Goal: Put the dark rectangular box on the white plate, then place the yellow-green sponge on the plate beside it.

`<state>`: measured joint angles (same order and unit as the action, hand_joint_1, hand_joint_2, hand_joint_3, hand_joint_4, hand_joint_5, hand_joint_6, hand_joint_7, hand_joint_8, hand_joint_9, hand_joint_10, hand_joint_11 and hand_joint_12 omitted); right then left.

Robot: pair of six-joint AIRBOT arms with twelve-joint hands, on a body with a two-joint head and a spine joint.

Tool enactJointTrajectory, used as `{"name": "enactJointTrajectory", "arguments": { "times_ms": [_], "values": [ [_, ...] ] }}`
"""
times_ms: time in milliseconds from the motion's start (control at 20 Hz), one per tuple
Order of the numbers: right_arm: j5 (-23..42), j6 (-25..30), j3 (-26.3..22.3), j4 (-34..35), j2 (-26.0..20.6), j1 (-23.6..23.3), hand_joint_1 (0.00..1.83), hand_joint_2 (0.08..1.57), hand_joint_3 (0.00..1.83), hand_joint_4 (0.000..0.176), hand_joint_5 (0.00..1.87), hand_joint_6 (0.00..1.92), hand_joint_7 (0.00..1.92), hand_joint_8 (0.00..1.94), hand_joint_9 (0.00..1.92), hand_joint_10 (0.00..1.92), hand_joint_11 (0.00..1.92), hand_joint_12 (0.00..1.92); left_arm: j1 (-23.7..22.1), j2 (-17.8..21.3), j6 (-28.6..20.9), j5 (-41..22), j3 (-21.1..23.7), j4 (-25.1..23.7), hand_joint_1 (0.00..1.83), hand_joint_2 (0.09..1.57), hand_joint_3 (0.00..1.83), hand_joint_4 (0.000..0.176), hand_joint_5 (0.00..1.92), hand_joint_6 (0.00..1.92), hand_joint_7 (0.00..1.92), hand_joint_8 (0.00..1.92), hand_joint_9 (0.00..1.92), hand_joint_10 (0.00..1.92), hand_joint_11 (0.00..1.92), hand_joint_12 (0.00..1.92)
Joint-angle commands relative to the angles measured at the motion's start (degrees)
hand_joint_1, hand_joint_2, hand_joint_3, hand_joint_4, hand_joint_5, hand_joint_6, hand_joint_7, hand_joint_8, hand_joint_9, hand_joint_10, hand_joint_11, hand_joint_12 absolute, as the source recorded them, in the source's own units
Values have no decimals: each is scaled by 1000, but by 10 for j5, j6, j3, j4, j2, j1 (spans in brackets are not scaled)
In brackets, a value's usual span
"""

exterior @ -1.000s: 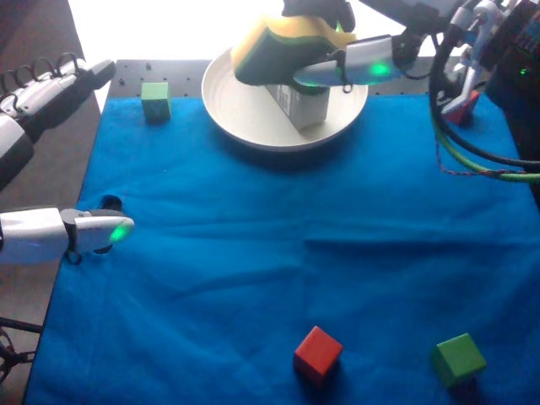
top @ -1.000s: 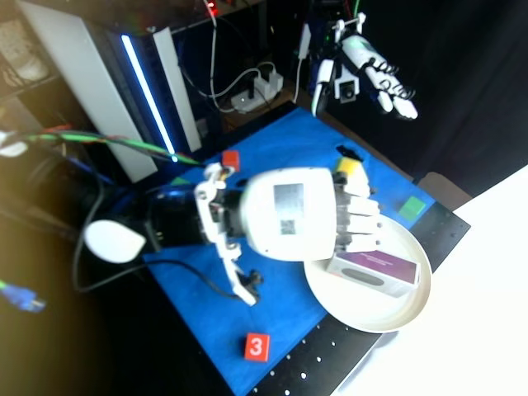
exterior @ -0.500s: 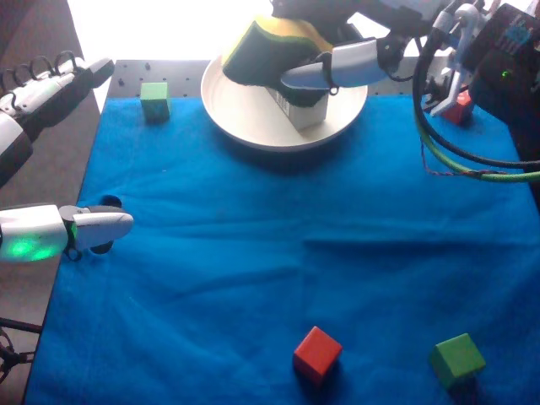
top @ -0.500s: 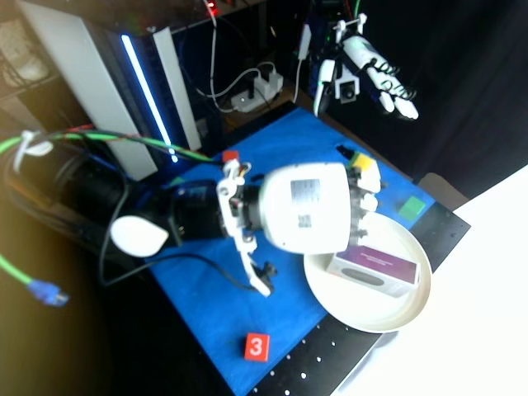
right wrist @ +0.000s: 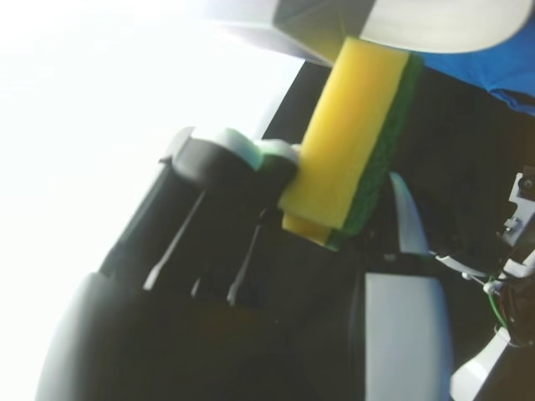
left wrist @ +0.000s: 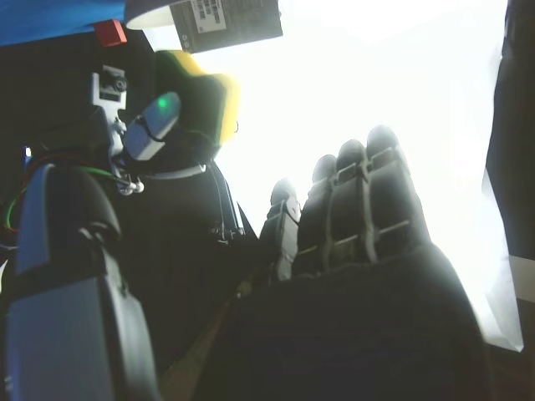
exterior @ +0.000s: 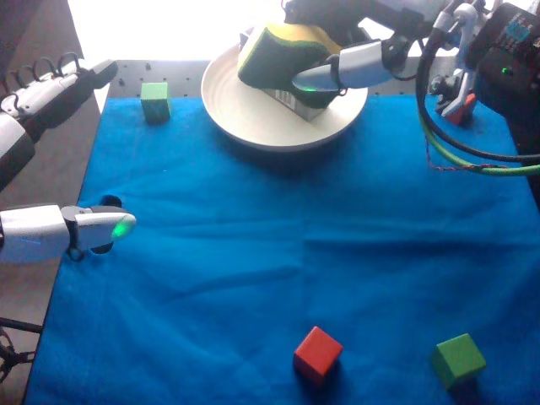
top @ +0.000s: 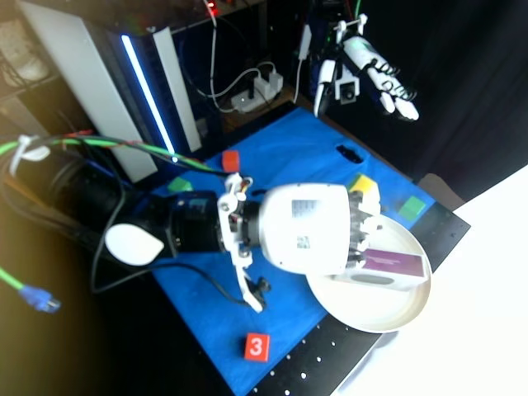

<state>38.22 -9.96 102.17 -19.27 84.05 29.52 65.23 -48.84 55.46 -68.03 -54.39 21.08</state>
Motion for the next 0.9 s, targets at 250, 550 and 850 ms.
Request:
{"name": "enactJointTrajectory", "arguments": {
  "times_ms": [250,550,850],
  "values": [
    [53,4,3,15,0,-11,932,990,0,0,669,91,622,483,606,732,481,1317,-5,-3,-6,-73,-1,-3,756,922,5,134,1,0,0,0,0,0,0,0],
    [53,4,2,15,0,-11,813,962,0,76,464,1,506,0,548,17,246,900,-5,-4,-7,-75,-1,-3,758,918,2,136,3,1,0,0,0,0,0,0],
    [53,4,-10,16,-1,-11,806,972,1,84,419,0,415,0,434,0,9,1029,-5,-3,-8,-79,-1,-3,745,919,2,128,3,1,0,0,0,0,4,3]
  ]
}}
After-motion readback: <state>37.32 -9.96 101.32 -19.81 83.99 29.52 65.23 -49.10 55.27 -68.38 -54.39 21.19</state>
